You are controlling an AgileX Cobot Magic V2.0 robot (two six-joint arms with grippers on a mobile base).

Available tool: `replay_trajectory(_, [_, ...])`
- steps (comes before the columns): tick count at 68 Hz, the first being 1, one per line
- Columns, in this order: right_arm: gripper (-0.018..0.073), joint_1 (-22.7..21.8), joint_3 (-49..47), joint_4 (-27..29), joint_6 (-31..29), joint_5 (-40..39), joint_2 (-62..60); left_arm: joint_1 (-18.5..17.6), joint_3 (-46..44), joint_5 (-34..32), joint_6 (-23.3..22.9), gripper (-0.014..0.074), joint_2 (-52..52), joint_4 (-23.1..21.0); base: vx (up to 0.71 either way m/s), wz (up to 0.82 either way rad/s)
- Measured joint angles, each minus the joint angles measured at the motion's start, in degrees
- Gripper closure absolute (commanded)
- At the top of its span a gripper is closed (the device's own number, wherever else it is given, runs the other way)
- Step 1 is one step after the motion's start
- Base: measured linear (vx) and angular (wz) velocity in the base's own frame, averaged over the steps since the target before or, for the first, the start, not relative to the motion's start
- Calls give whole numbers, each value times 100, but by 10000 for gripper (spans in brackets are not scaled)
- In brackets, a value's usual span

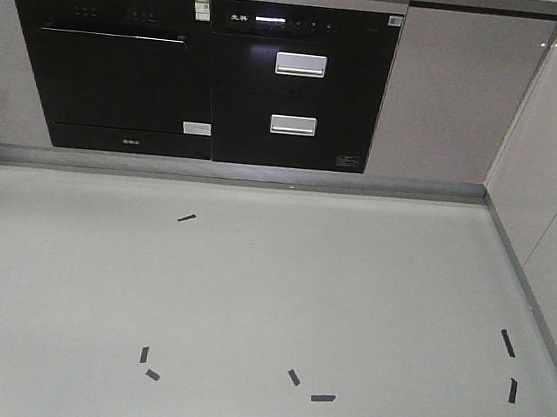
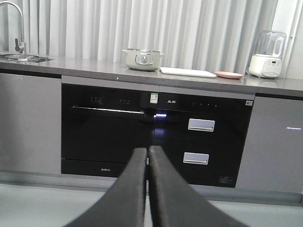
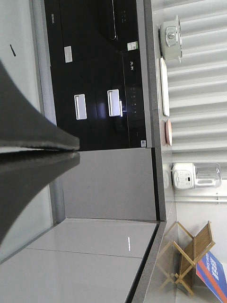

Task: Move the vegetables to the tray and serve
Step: 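Drive the base toward the counter with the pot, tray and plate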

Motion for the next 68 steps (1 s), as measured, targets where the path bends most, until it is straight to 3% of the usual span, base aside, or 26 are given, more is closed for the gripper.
replay_trajectory(68, [564, 0, 0, 0, 0, 0, 0, 0, 0, 0, 0, 603, 0, 0, 7, 2])
